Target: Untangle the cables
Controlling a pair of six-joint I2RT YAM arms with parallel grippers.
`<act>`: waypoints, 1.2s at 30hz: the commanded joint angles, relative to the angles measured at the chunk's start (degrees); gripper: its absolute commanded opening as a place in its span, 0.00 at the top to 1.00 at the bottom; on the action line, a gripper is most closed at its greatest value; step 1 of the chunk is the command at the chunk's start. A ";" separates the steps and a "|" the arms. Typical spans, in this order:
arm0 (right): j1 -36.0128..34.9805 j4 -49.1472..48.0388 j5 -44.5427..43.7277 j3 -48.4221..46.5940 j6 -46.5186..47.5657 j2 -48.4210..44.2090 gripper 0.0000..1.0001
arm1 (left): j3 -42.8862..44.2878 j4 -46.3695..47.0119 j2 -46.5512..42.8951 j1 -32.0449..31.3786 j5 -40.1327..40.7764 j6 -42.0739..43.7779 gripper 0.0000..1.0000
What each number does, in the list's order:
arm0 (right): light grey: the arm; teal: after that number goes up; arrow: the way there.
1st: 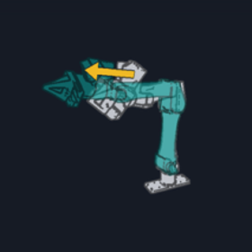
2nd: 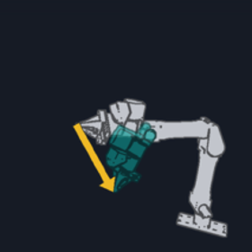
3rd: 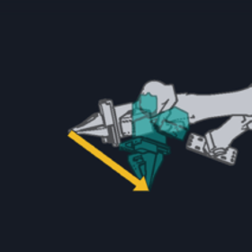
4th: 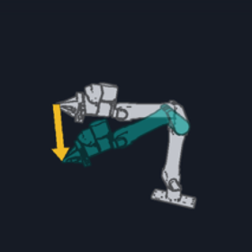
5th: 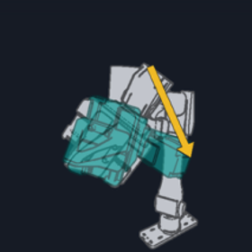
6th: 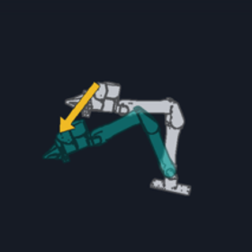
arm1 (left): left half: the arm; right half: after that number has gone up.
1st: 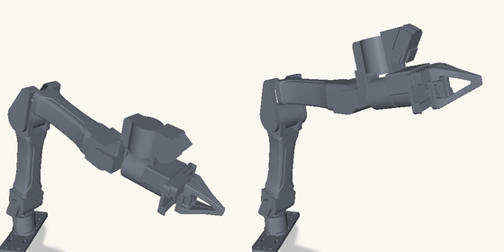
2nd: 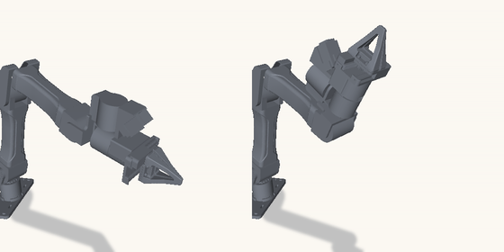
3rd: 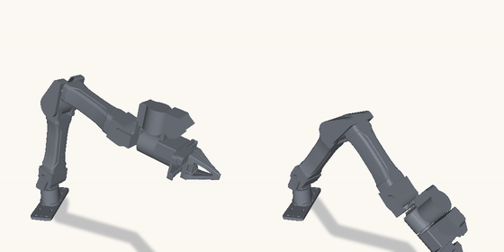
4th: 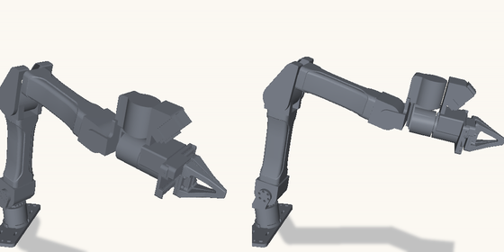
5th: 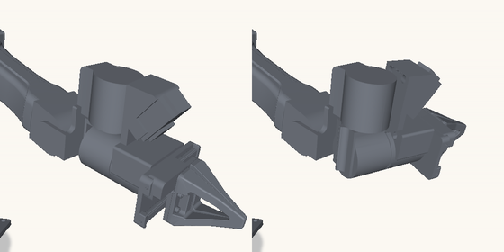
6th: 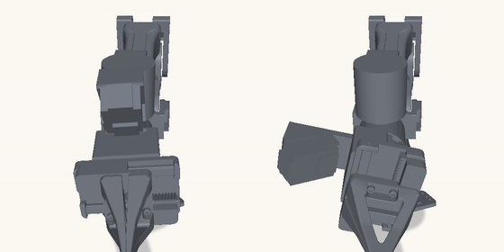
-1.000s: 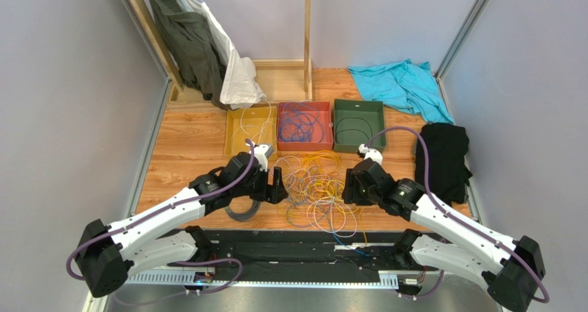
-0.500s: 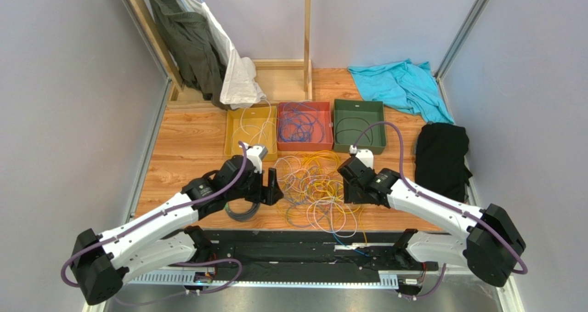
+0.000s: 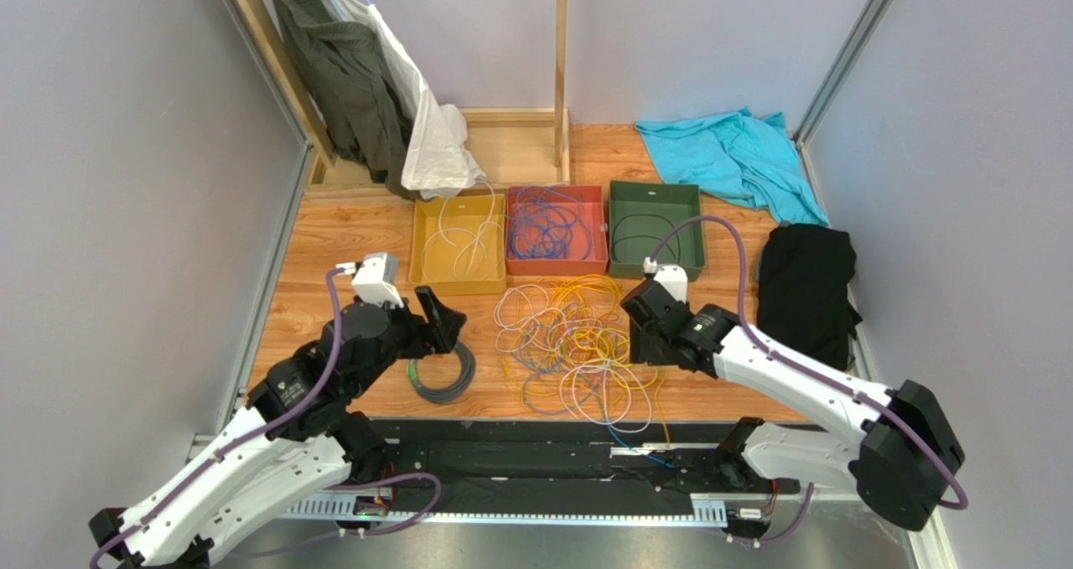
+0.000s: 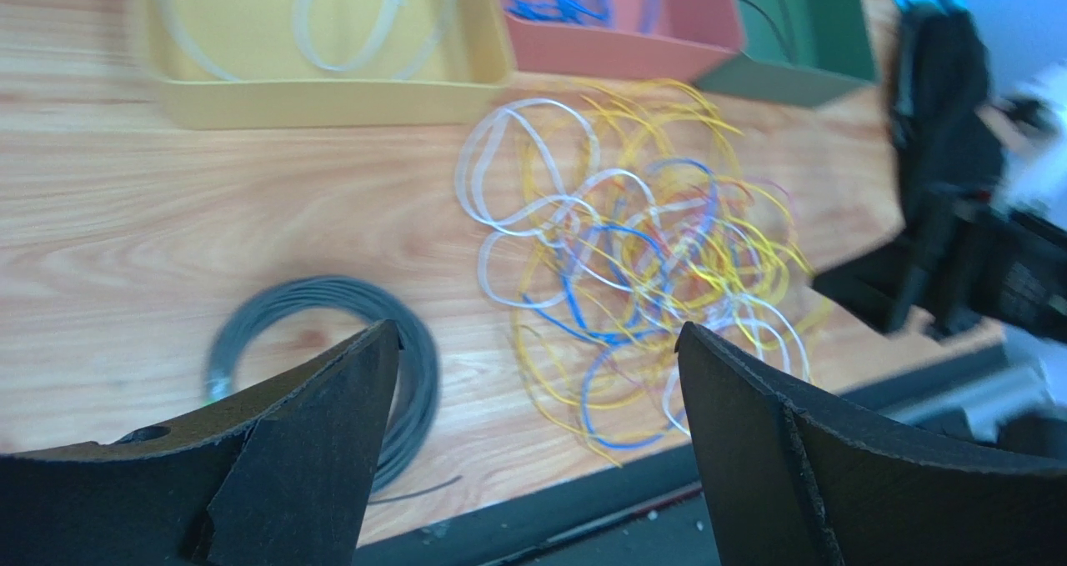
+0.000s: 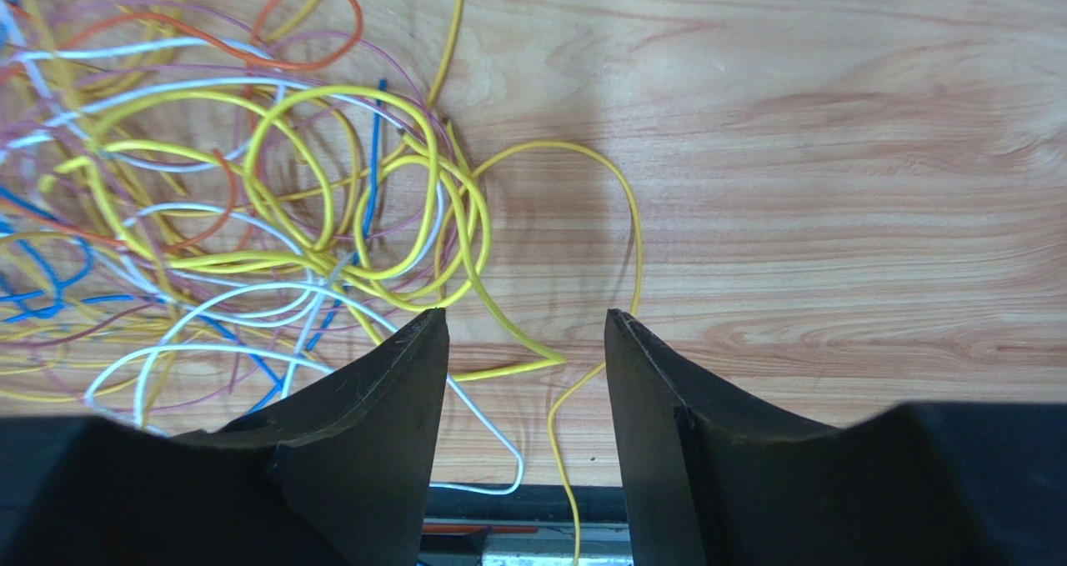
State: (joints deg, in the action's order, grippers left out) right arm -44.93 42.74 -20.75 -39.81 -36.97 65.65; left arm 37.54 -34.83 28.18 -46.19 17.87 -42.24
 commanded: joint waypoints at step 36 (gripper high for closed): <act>-20.02 3.22 6.78 -19.25 6.03 20.05 0.89 | -6.86 3.63 9.17 4.01 -15.67 -0.92 0.14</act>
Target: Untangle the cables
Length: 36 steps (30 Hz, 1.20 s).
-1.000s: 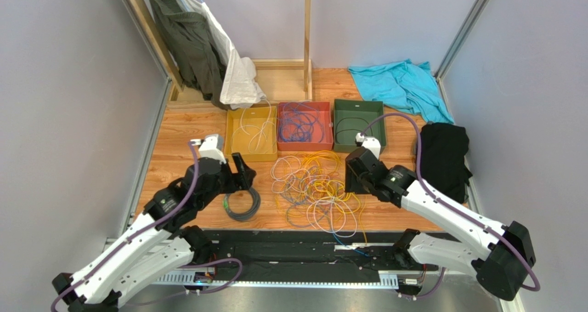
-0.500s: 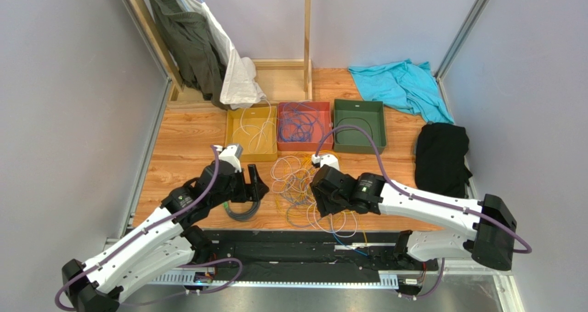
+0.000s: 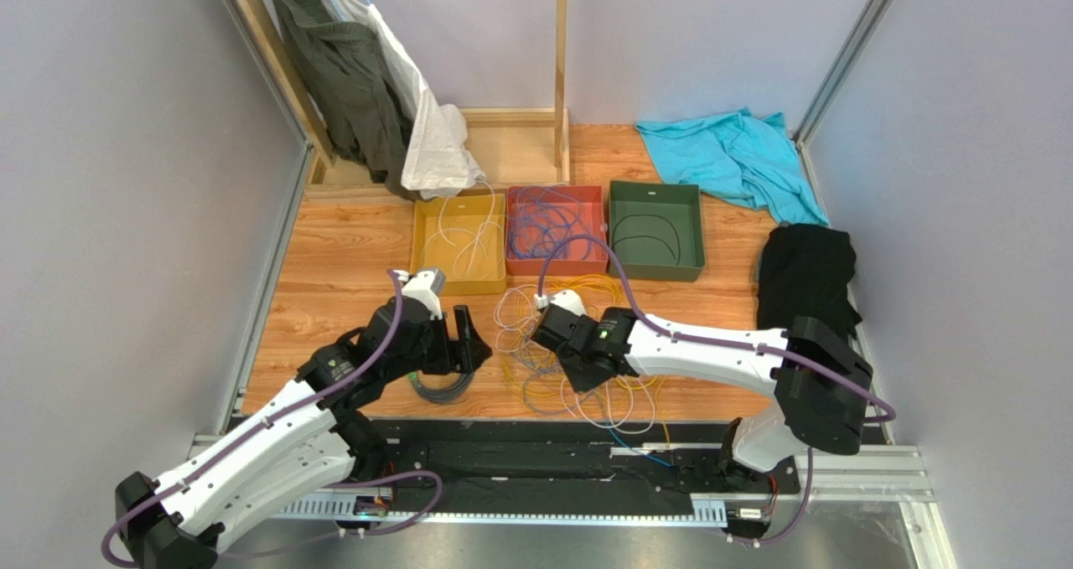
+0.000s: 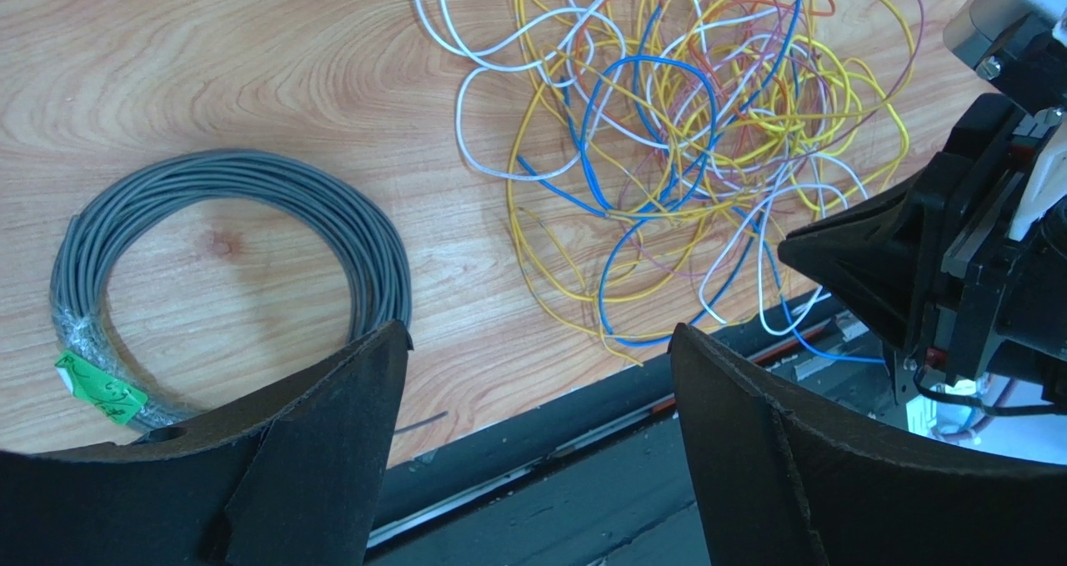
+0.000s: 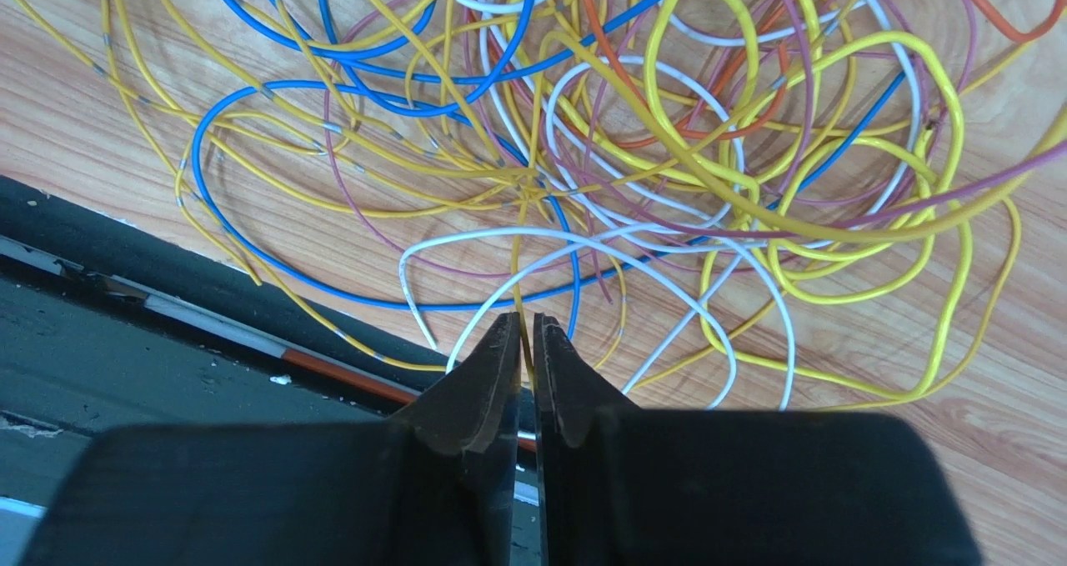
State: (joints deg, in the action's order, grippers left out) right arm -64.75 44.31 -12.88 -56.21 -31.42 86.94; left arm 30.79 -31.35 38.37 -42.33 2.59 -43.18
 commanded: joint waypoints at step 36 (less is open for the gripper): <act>-1.08 11.50 -10.06 -28.27 8.66 -22.25 1.00 | 13.43 -2.13 -2.07 0.14 7.61 5.12 0.12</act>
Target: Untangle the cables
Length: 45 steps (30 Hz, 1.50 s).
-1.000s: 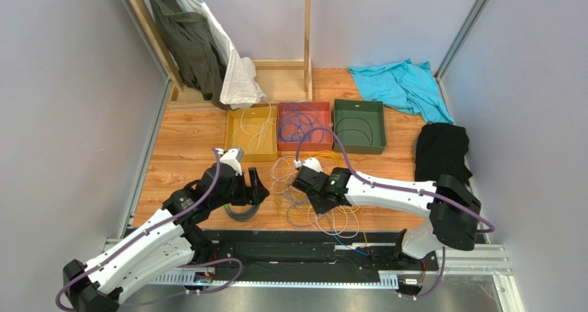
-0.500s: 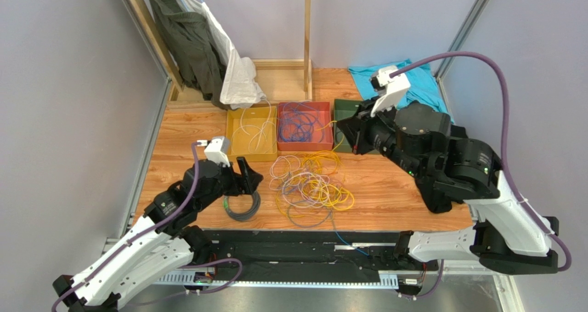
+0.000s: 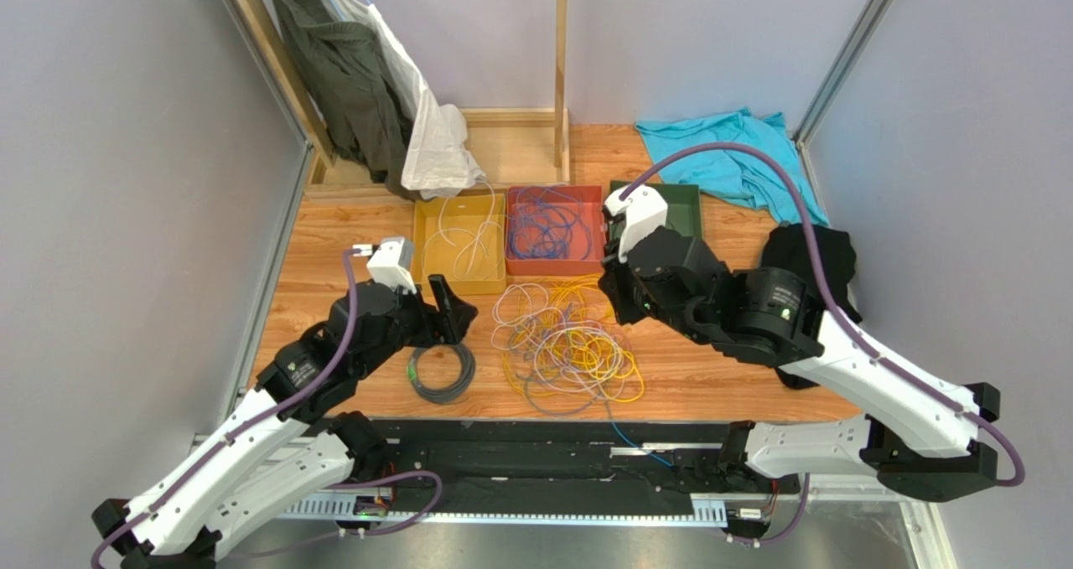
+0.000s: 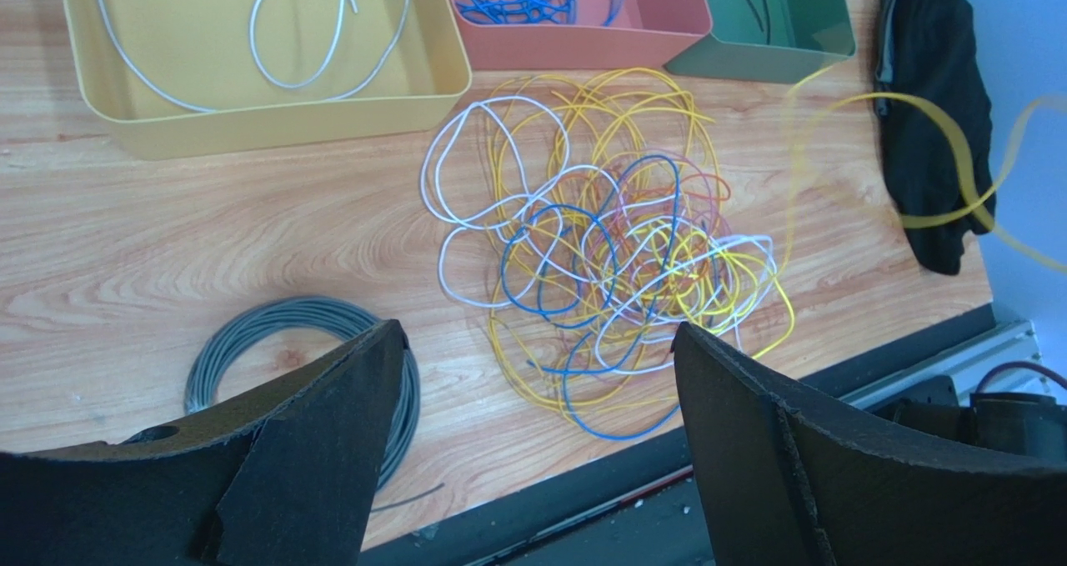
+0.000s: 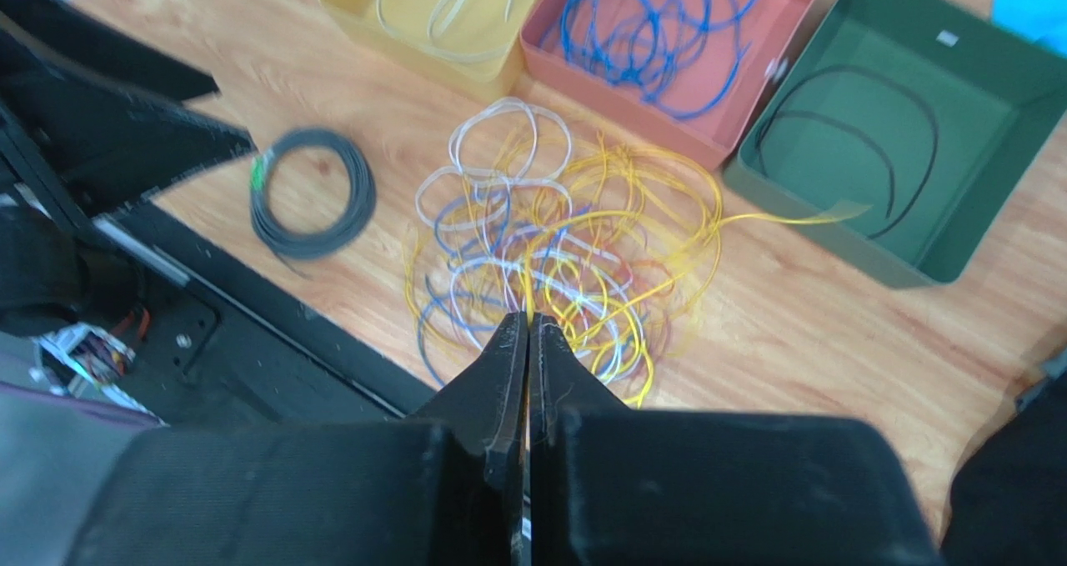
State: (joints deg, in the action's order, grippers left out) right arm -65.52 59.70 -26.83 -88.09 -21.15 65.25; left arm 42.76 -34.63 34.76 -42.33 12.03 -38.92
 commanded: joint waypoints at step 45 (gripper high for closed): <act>1.53 -3.18 5.12 28.32 -0.39 16.13 0.37 | -6.47 5.89 9.09 0.14 -14.84 0.24 0.17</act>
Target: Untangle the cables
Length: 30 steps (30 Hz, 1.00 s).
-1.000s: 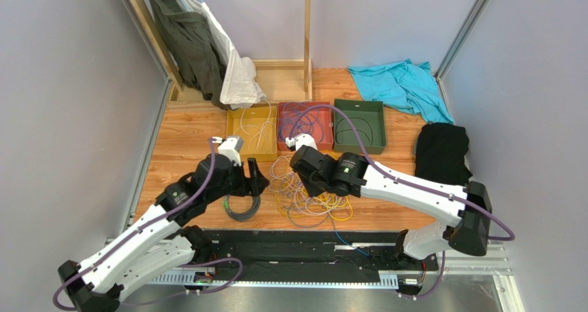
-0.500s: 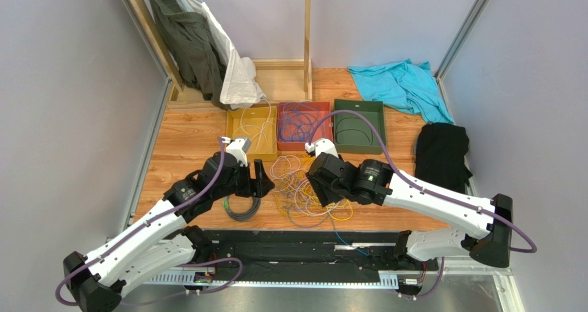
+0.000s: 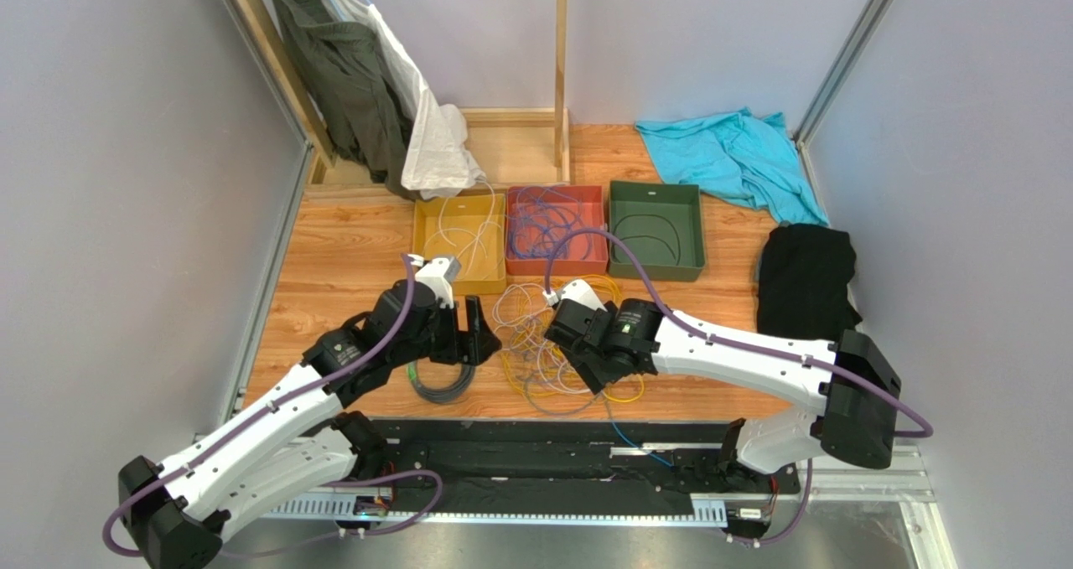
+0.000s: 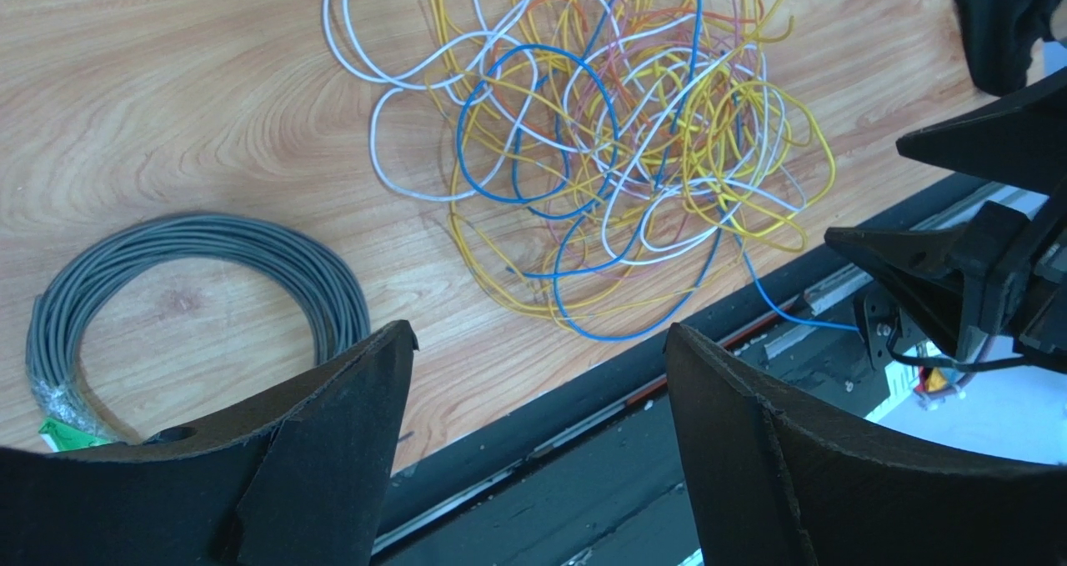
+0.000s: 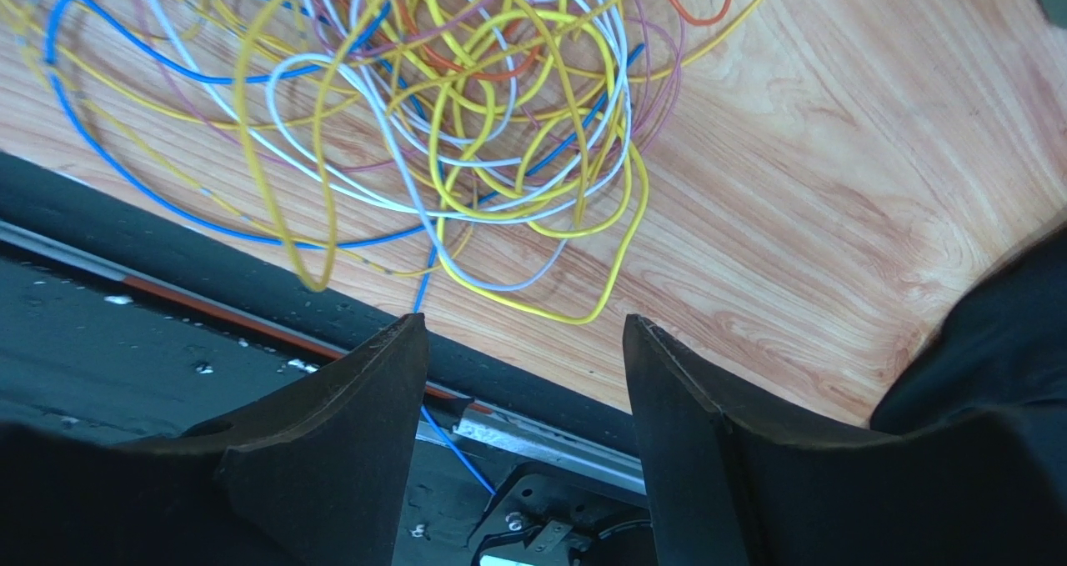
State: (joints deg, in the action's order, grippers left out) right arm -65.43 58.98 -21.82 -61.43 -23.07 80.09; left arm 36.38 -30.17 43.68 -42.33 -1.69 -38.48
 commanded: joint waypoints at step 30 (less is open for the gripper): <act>-6.62 6.58 1.26 -22.04 5.05 -11.09 1.00 | 1.85 -1.83 -2.54 0.23 3.45 0.42 0.18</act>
State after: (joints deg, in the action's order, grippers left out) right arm -65.14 59.35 -16.91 -68.75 -18.74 81.93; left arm 36.23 -32.40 44.36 -42.33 -0.69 -38.48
